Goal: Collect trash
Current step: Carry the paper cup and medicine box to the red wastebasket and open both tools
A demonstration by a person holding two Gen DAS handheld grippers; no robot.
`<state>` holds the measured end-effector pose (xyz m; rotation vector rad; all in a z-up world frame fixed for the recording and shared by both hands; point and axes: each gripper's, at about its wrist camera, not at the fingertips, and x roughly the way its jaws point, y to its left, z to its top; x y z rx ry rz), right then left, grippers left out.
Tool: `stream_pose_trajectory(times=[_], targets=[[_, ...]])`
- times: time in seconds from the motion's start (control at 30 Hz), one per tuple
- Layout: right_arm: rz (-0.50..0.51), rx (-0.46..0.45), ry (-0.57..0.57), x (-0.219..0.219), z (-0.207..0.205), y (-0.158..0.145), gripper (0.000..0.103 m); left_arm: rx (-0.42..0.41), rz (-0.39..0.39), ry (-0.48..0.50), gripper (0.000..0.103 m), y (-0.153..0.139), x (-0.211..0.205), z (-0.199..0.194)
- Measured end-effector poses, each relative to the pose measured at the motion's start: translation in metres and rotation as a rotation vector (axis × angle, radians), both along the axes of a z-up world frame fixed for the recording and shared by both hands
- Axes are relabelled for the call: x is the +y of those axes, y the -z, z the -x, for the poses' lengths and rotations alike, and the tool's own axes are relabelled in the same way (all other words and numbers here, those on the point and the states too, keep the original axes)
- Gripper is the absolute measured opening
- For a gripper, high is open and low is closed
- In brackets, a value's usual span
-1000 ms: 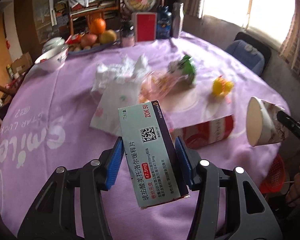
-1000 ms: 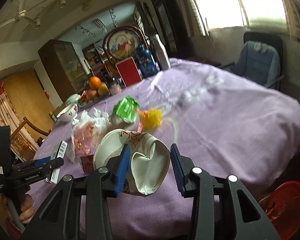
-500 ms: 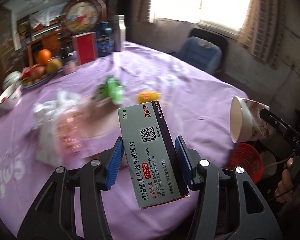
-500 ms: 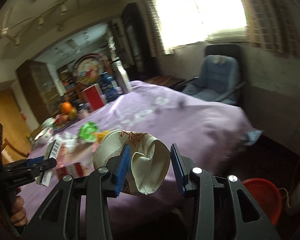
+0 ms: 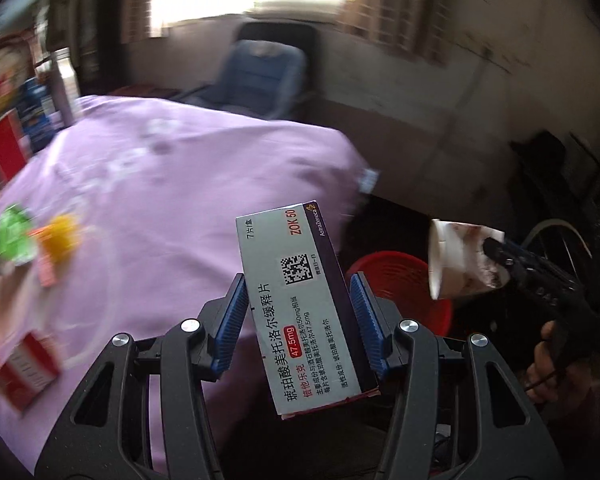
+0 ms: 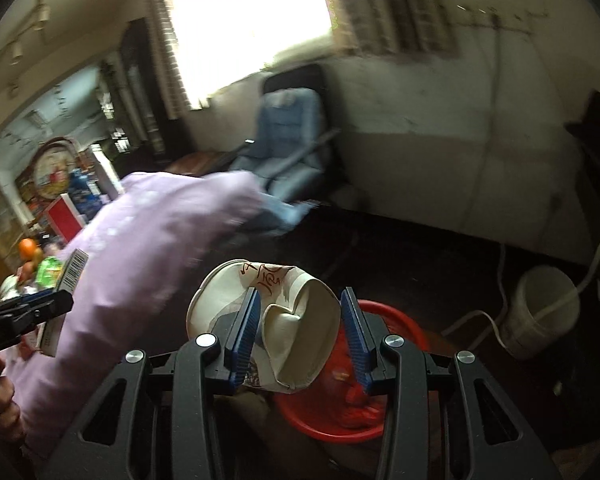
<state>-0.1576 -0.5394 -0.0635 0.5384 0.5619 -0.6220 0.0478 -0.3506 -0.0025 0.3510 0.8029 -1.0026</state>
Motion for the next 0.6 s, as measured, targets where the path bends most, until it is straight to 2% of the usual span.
stream_pose_trajectory(times=[0.13,0.37,0.53,0.6], targets=[[-0.031,0.022,0.060,-0.022,0.016,0.022,0.041,0.014,-0.029,0.102,0.052,0.018,-0.045,0.022],[-0.055,0.045,0.162,-0.051,0.046,0.041,0.041,0.078,-0.107,0.268,0.054,0.064,-0.127,0.051],[-0.063,0.071,0.188,-0.060,0.054,0.051,0.041,0.041,-0.169,0.262,0.067,0.087,-0.150,0.056],[-0.069,0.077,0.181,-0.061,0.052,0.055,0.041,0.019,-0.172,0.238,0.077,0.086,-0.144,0.051]])
